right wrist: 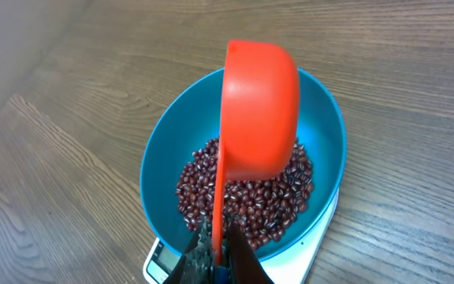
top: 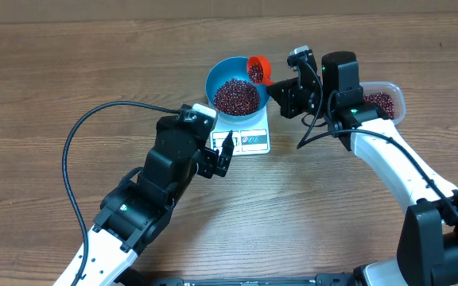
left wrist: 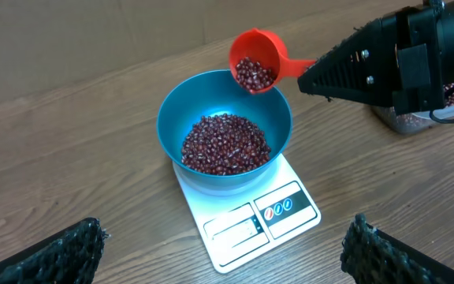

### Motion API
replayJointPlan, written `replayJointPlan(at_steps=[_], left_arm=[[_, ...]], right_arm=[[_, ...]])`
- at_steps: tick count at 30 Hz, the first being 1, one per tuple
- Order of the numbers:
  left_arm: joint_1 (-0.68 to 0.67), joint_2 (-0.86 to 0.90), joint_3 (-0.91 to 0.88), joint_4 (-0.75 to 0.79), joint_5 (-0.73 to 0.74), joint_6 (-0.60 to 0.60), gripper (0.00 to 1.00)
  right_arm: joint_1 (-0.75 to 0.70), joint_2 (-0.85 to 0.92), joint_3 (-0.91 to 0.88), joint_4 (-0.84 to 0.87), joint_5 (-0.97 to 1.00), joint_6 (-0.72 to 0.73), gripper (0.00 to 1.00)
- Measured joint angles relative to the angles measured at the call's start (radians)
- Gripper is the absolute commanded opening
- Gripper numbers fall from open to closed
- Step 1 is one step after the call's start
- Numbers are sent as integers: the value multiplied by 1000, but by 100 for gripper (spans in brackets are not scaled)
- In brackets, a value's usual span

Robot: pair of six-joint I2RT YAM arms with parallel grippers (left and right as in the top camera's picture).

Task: Scoop item into bowl and weigh 150g on scale
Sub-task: 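Hold the scoop tilted over the bowl, pouring remaining beans gradually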

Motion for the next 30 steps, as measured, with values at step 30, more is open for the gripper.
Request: replayJointPlan(at_steps=[30], left_arm=[[0, 0, 0, 0, 0, 0, 99]], right_arm=[[0, 0, 0, -17, 20, -3, 4]])
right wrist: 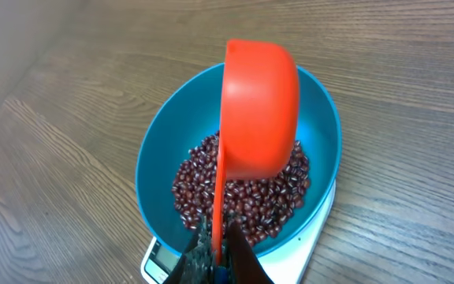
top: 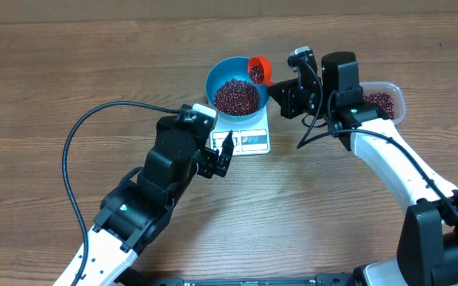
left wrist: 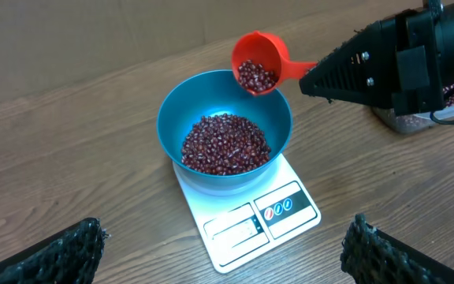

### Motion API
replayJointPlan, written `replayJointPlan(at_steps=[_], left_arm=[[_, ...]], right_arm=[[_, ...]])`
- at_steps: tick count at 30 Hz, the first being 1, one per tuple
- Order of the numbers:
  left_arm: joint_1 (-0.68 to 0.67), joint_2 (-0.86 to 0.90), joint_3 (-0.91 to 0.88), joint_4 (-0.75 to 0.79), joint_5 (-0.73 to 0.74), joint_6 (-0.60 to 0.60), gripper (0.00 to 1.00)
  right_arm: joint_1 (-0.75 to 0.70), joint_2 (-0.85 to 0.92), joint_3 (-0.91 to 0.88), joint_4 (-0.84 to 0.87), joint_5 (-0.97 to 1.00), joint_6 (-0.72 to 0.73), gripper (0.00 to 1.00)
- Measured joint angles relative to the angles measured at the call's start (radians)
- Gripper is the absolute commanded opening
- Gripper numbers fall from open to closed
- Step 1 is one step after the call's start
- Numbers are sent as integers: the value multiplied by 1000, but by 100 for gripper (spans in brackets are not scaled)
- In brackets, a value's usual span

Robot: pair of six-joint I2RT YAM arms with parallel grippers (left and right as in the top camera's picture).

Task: Scoop item into bowl and weigh 150g on scale
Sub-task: 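Hold the scoop tilted over the bowl, pouring remaining beans gradually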

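Observation:
A blue bowl (top: pixel 235 86) half full of red beans (left wrist: pixel 225 143) stands on a white scale (top: pixel 247 141) at the table's middle. My right gripper (right wrist: pixel 217 248) is shut on the handle of an orange scoop (left wrist: pixel 257 65), which hangs tilted over the bowl's far right rim with beans still inside. In the right wrist view the scoop's underside (right wrist: pixel 258 110) covers part of the bowl (right wrist: pixel 158 150). My left gripper (left wrist: pixel 219 252) hangs open in front of the scale, holding nothing.
A clear tub of red beans (top: pixel 383 102) sits at the right, behind my right arm. A black cable (top: pixel 74 143) loops over the table at the left. Wooden tabletop (top: pixel 94 63) surrounds the scale.
The scoop has shifted very slightly over the bowl's rim, and the right wrist view has drifted a touch. The beans in bowl and scoop look the same. My left arm has not moved.

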Motion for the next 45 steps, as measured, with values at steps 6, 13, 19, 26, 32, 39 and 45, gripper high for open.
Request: replayJointPlan(at_steps=[6, 13, 19, 26, 32, 39, 45], left_arm=[[0, 0, 0, 0, 0, 0, 100], [0, 0, 0, 0, 0, 0, 100], [0, 0, 0, 0, 0, 0, 100], [0, 0, 0, 0, 0, 0, 99], [0, 0, 0, 0, 0, 0, 99], [0, 0, 0, 0, 0, 0, 100], [0, 0, 0, 0, 0, 0, 100]], right_arm=[[0, 0, 0, 2, 9, -5, 4], [-1, 0, 0, 15, 14, -2, 4], [-1, 0, 0, 14, 8, 4, 4], [-1, 0, 0, 18, 2, 14, 4], [-1, 0, 0, 19, 2, 16, 4], [-1, 0, 0, 19, 2, 19, 4], [-1, 0, 0, 19, 2, 21, 4]])
